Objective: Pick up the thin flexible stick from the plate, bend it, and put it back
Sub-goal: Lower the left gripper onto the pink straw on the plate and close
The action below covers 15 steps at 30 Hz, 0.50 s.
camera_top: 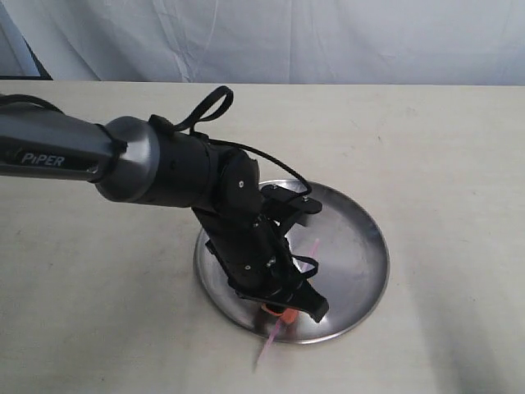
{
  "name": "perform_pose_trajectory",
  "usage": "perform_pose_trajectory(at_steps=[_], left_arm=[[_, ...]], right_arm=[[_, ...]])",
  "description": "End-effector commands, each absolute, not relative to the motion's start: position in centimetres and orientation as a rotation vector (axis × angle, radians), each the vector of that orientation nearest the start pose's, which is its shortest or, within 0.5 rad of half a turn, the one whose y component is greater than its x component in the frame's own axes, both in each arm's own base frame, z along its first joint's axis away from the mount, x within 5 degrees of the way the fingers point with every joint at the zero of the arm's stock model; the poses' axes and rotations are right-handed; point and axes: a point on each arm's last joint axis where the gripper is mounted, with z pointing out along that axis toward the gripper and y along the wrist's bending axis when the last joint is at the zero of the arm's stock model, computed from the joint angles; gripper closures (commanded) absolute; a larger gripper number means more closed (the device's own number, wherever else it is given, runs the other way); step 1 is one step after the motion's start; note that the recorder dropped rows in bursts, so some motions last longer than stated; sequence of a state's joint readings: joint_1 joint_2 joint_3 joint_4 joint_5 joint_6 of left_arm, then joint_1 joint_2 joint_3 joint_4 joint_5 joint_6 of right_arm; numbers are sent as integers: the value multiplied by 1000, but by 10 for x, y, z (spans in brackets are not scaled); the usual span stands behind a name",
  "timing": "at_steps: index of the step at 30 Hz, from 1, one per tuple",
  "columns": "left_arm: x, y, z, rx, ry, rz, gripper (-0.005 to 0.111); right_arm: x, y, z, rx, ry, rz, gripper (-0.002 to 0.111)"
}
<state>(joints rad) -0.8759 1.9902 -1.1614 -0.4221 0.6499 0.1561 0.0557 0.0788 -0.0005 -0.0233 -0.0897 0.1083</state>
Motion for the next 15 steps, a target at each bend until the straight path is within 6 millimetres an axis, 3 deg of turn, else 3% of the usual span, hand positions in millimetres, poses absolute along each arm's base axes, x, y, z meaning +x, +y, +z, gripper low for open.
perform_pose_trajectory(at_steps=[1,12,15], left_arm=[[216,-299,121,1060,2875,-501,75],[214,-297,120,1079,2900,-494,107],[215,-297,122,1093,2890,-487,107]], right_arm=[[63,4,217,14,1473,117,104],[63,4,217,14,1473,117,104],[63,4,217,14,1473,117,104]])
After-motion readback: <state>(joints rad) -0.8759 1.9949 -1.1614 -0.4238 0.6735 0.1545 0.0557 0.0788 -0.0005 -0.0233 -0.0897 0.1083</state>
